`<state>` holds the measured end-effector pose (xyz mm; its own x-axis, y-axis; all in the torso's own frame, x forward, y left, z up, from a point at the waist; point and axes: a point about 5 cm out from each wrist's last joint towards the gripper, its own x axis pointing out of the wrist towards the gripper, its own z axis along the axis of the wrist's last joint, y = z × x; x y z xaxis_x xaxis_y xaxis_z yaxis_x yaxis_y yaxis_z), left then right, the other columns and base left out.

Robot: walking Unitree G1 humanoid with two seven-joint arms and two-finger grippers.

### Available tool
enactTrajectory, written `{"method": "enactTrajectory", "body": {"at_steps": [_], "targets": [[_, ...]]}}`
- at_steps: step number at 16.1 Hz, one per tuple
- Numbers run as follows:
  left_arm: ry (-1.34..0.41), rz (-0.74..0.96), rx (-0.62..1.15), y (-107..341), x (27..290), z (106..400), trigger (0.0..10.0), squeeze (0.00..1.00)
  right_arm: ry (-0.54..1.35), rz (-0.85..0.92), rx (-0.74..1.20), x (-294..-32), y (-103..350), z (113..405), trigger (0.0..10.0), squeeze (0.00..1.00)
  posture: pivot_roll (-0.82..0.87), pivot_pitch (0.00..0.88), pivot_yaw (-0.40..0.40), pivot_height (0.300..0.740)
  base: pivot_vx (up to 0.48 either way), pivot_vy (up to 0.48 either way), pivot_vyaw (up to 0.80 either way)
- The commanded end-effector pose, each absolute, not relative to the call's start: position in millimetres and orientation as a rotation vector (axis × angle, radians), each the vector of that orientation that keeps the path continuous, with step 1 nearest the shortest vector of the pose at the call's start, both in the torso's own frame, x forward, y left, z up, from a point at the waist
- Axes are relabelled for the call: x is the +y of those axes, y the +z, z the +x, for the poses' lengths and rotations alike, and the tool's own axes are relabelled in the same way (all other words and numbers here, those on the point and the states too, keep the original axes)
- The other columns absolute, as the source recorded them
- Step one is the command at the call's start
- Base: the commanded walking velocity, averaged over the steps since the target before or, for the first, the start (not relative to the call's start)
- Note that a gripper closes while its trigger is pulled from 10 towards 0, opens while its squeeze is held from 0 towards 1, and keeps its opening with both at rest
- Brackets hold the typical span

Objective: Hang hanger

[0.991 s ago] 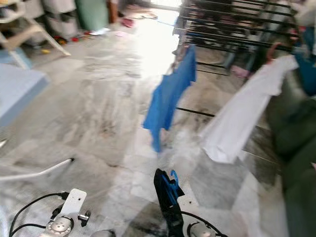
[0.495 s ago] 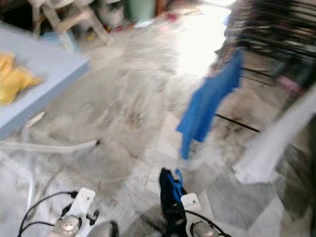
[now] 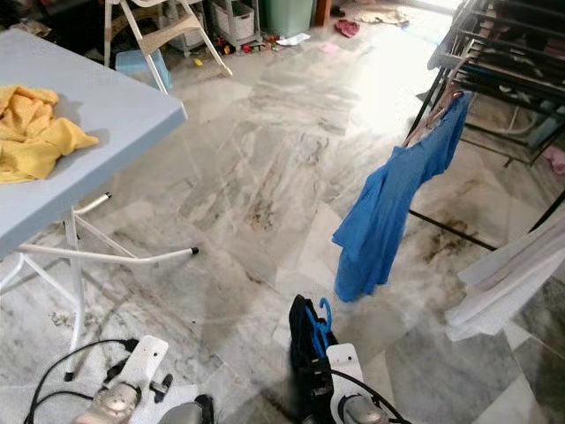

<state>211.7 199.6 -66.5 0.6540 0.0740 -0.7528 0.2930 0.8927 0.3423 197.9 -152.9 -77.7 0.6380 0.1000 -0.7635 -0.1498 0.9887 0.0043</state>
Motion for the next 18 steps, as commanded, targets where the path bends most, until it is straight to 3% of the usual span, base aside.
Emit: {"method": "enactTrajectory", "body": {"at_steps": [1,7,18], "targets": [[-0.155,0.491,0.867,-67.0,200.9,210.9,10.0,0.0,0.12,-0.009,0.871,-145.9,-78.7,196.4,10.0,0.0,-0.04,0.13,0.037,0.74,0.0,0.0,0.0],[-0.213,0.552,0.848,-60.7,200.8,221.7,10.0,0.0,0.047,0.043,0.869,-152.6,-79.1,195.5,10.0,0.0,-0.06,0.123,0.071,0.74,0.0,-0.043,0.0],[-0.186,0.501,0.898,-73.4,193.2,202.1,10.0,0.0,0.147,-0.078,0.875,-156.6,-79.3,194.4,10.0,0.0,-0.06,0.152,0.002,0.74,0.0,-0.273,0.6]]}}
